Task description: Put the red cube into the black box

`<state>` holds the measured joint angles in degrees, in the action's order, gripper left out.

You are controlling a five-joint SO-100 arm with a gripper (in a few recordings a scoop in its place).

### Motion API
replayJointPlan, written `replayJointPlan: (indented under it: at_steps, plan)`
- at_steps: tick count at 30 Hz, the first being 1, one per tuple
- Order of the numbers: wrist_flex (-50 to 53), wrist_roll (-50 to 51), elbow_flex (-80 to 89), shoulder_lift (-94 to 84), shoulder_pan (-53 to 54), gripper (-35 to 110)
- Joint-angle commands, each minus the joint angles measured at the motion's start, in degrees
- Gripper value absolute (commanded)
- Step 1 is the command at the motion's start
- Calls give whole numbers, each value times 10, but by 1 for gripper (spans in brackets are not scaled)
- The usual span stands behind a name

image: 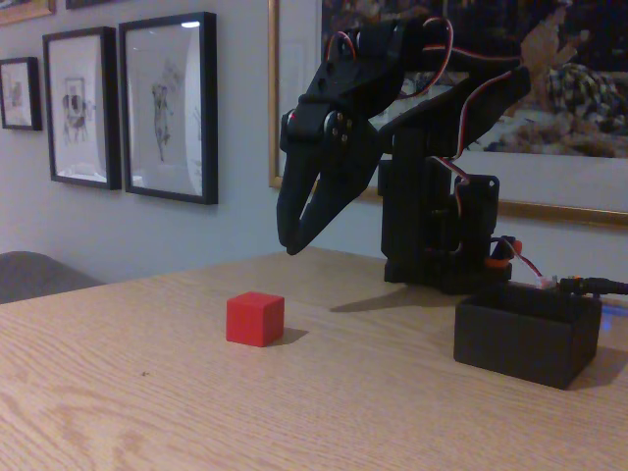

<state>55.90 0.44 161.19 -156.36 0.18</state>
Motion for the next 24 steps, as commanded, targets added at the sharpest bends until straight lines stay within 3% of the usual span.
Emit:
replayJointPlan:
  at_steps: [1, 24]
  plan:
    - [50, 40, 3, -85, 4, 1]
    - [68, 45, -1, -112, 18, 1]
